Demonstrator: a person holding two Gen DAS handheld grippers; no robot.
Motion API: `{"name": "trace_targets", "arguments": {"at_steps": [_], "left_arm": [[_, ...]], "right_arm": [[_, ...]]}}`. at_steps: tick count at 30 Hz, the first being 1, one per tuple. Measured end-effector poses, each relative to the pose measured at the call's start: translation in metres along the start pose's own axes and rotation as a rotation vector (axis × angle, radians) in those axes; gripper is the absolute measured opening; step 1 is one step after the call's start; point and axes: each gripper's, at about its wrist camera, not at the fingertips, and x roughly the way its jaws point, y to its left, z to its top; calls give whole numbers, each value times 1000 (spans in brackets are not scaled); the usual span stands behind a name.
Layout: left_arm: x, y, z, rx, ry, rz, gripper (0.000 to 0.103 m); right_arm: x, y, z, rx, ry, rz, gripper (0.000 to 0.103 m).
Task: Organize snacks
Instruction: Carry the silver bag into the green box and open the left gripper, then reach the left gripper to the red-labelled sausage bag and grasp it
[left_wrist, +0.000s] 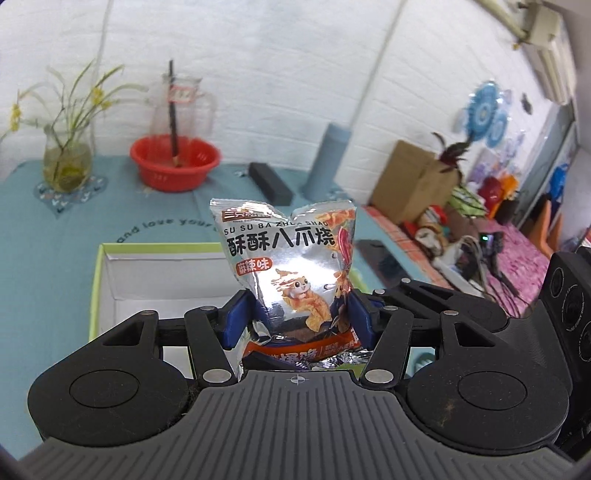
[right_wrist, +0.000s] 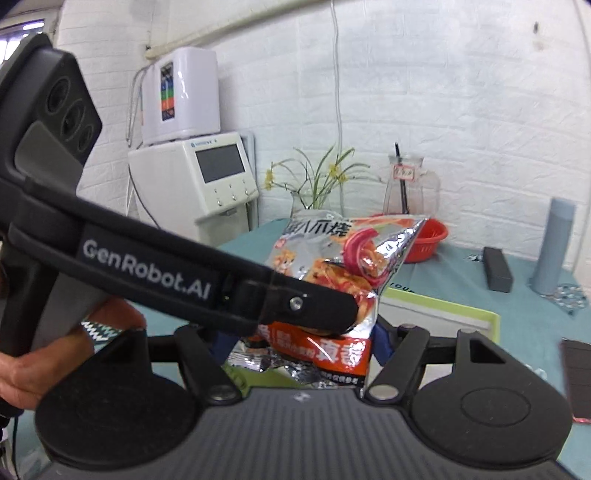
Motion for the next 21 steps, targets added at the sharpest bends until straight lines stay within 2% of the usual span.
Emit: {"name": "trace_targets", "arguments": {"at_steps": [5,6,8,11,13,15,18,21], "left_arm": [[50,40,4,-56,82,14,41],[56,43,4,-53,85,31,43],[59,46,3,-22,69,89,60],[38,40,0,22,8,123,66],[16,35,-5,33,-36,118,74],[-9,27,-14,38,-76,106,76],[-44,13,-39,44,-111,63,78],[-73,3,-73,25,-122,35,79]], "right_arm": [[56,-20,-1,47,106,12,72],[63,-22,-2,50,114,7,76],[65,-24,-4,35,112,-36,81],[41,-25,-6,27,70,-78,82],[13,-23,-9,36,15,-83,87],[-19,-16,-15,31,-45,-83,97],[-63,1,-36,40,-97,-66,100],[-94,23,-69,72,-89,-32,102]]}}
